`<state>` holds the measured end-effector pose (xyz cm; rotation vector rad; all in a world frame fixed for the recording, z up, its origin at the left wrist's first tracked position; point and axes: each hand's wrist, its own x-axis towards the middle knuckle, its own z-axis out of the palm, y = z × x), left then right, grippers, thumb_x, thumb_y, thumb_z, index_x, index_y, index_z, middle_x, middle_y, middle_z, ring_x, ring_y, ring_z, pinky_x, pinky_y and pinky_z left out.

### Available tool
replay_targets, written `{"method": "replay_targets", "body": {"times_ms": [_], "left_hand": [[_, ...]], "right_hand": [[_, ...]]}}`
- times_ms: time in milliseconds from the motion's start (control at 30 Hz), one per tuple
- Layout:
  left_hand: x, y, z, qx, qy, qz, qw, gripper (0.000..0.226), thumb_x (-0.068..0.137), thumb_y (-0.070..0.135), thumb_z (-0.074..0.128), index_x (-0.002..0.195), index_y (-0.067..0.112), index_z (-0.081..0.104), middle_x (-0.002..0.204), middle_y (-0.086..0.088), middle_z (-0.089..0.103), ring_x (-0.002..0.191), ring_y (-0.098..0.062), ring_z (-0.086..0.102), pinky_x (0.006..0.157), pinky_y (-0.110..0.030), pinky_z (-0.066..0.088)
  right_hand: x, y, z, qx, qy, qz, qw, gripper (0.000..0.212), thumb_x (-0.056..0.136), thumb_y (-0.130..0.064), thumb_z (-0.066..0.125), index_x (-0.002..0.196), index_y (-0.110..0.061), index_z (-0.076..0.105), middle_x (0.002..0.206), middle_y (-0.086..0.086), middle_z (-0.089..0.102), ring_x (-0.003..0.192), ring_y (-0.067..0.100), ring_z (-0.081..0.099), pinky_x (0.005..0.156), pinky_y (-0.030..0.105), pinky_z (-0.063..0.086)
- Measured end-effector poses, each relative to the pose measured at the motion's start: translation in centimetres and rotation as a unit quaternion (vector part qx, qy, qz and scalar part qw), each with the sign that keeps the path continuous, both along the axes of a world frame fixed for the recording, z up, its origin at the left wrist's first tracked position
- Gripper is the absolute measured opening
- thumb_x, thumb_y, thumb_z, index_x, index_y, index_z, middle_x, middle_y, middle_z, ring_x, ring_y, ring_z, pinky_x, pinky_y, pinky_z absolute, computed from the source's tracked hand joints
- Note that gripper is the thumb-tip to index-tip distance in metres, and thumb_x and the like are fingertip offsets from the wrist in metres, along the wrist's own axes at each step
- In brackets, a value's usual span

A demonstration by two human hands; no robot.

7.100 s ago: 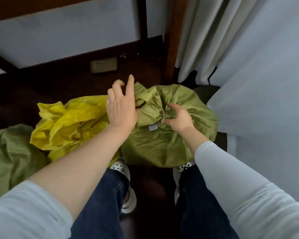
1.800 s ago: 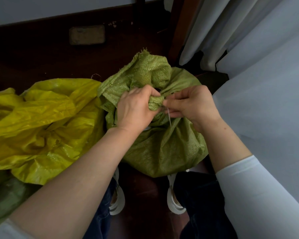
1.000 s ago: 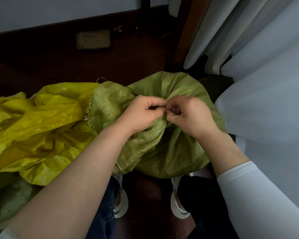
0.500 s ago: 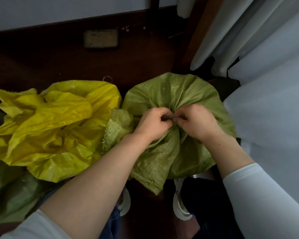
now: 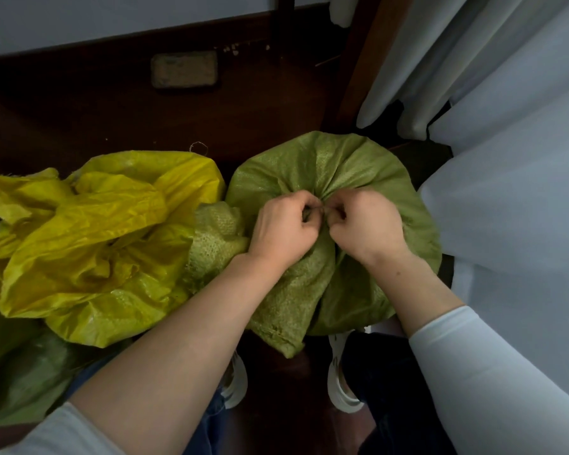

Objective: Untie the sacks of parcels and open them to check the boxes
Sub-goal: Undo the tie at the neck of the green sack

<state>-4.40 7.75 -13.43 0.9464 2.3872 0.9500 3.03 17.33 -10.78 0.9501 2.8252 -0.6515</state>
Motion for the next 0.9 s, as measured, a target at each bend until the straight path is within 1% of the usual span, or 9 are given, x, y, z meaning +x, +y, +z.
{"method": "replay_targets", "body": {"times_ms": [67, 100, 200, 233, 267, 400, 600, 767, 900], "left_hand": [[0.4, 0.3, -0.2, 0.013, -0.051, 0.048, 0.997, 0.013, 0.086, 0.017, 0.059, 0.095, 0.012, 0.067, 0.084, -0.002, 0.069, 0.064, -0.019, 0.06, 0.061, -0.026, 0.046], [0.5, 0.4, -0.4, 0.024, -0.099, 0.08, 0.992, 0.009, 0.086, 0.017, 0.059, 0.091, 0.014, 0.066, 0.081, 0.002, 0.066, 0.063, -0.015, 0.059, 0.063, -0.027, 0.048], [0.4, 0.8, -0.2, 0.067, -0.261, 0.165, 0.949, 0.012, 0.086, 0.012, 0.059, 0.08, 0.021, 0.064, 0.078, 0.004, 0.065, 0.074, -0.013, 0.061, 0.075, -0.029, 0.052], [0.1, 0.8, 0.0, 0.076, -0.291, 0.167, 0.939, 0.014, 0.086, 0.009, 0.06, 0.079, 0.021, 0.065, 0.078, 0.003, 0.065, 0.076, -0.012, 0.061, 0.077, -0.027, 0.052], [-0.3, 0.8, 0.2, 0.08, -0.306, 0.153, 0.936, 0.014, 0.086, 0.008, 0.06, 0.081, 0.019, 0.066, 0.079, 0.002, 0.065, 0.078, -0.011, 0.061, 0.078, -0.024, 0.051], [-1.2, 0.3, 0.8, 0.079, -0.296, 0.102, 0.947, 0.014, 0.085, 0.007, 0.063, 0.097, 0.012, 0.07, 0.087, 0.002, 0.066, 0.086, -0.009, 0.061, 0.085, -0.021, 0.05], [-1.3, 0.1, 0.5, 0.079, -0.236, 0.048, 0.967, 0.017, 0.084, 0.008, 0.065, 0.098, 0.016, 0.071, 0.086, 0.01, 0.065, 0.081, 0.002, 0.059, 0.076, -0.008, 0.046], [-1.8, -0.2, 0.8, 0.054, -0.076, -0.074, 0.993, 0.019, 0.087, 0.014, 0.063, 0.103, 0.015, 0.071, 0.089, 0.01, 0.063, 0.086, -0.006, 0.061, 0.082, -0.019, 0.047], [-1.9, -0.2, 0.6, 0.029, 0.062, -0.144, 0.987, 0.021, 0.087, 0.016, 0.062, 0.104, 0.009, 0.07, 0.096, -0.006, 0.069, 0.092, -0.022, 0.064, 0.081, -0.038, 0.052]], "right_hand": [[0.1, -0.1, -0.3, -0.124, 0.064, -0.096, 0.986, 0.017, 0.087, -0.015, 0.056, 0.092, -0.01, 0.071, 0.084, 0.005, 0.071, 0.08, 0.023, 0.065, 0.069, 0.032, 0.051], [0.1, -0.1, -0.3, -0.231, 0.099, -0.169, 0.953, 0.013, 0.086, -0.012, 0.058, 0.086, -0.009, 0.072, 0.073, 0.001, 0.069, 0.07, 0.017, 0.064, 0.067, 0.03, 0.052], [0.1, 0.3, 0.0, -0.495, 0.169, -0.338, 0.782, 0.011, 0.084, -0.001, 0.063, 0.074, -0.005, 0.067, 0.052, -0.003, 0.062, 0.048, 0.007, 0.056, 0.05, 0.019, 0.05], [0.2, 0.5, 0.2, -0.527, 0.175, -0.349, 0.755, 0.009, 0.083, 0.001, 0.064, 0.075, -0.003, 0.067, 0.054, 0.001, 0.063, 0.049, 0.009, 0.058, 0.05, 0.017, 0.052], [0.2, 0.7, 0.4, -0.537, 0.173, -0.338, 0.753, 0.006, 0.083, 0.001, 0.064, 0.078, -0.001, 0.066, 0.06, 0.005, 0.064, 0.052, 0.01, 0.06, 0.052, 0.017, 0.054], [0.8, 1.4, 1.0, -0.49, 0.143, -0.252, 0.822, 0.008, 0.079, 0.001, 0.068, 0.085, -0.004, 0.068, 0.071, 0.008, 0.067, 0.059, 0.01, 0.064, 0.063, 0.02, 0.058], [1.0, 2.0, 1.1, -0.407, 0.06, -0.218, 0.885, 0.013, 0.079, -0.004, 0.071, 0.091, 0.0, 0.067, 0.066, 0.006, 0.064, 0.057, 0.013, 0.063, 0.06, 0.021, 0.058], [0.8, 1.8, 1.0, -0.191, 0.031, -0.074, 0.978, 0.013, 0.084, -0.018, 0.066, 0.091, -0.01, 0.072, 0.071, 0.0, 0.065, 0.073, 0.02, 0.064, 0.073, 0.038, 0.056], [0.5, 1.2, 1.2, -0.112, 0.04, -0.02, 0.993, 0.013, 0.084, -0.02, 0.064, 0.087, -0.01, 0.071, 0.082, 0.005, 0.07, 0.079, 0.023, 0.065, 0.071, 0.035, 0.054]]}}
